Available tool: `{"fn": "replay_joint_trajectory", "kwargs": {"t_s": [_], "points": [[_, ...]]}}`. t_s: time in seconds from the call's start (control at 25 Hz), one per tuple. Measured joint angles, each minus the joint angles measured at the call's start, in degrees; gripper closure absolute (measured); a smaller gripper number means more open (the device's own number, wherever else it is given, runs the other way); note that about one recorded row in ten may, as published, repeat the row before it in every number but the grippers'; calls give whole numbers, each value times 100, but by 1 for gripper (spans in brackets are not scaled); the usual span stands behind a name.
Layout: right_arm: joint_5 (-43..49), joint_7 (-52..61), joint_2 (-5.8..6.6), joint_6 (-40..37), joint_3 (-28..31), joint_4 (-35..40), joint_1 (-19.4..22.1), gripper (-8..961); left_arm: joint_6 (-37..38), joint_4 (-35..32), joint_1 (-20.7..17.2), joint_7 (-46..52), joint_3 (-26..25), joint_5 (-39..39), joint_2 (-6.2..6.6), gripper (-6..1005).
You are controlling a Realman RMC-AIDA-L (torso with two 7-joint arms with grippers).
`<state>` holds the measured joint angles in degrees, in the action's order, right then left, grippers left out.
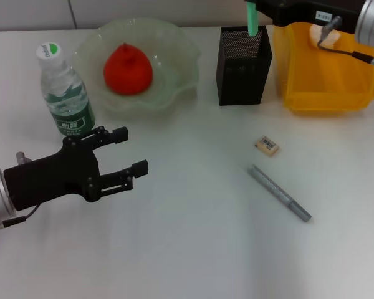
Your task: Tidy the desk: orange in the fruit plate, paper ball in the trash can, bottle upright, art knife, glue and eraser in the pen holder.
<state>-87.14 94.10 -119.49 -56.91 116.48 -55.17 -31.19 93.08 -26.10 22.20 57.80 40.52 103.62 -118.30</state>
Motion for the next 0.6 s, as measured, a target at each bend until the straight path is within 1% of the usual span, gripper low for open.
{"fn": "replay_joint_trajectory", "kwargs": {"t_s": [0.12, 0.16, 0.2, 0.36, 0.6], "points": [[-16, -104, 13, 219, 1, 336, -176, 780, 5, 3, -5, -18, 0, 0, 0, 209], [-23, -185, 18, 359, 3, 554, -307, 780, 16, 7, -11, -48, 0, 0, -2, 209], [-23, -185, 18, 359, 3, 554, -307, 778, 20, 8, -14, -51, 0, 0, -5, 209], [-202, -482, 22, 621, 4, 948, -483, 768, 28, 9, -14, -55, 0, 0, -6, 208], [-505, -690, 19, 828, -16, 1138, -493, 753, 46, 9, -15, -60, 0, -59, -8, 208]]}}
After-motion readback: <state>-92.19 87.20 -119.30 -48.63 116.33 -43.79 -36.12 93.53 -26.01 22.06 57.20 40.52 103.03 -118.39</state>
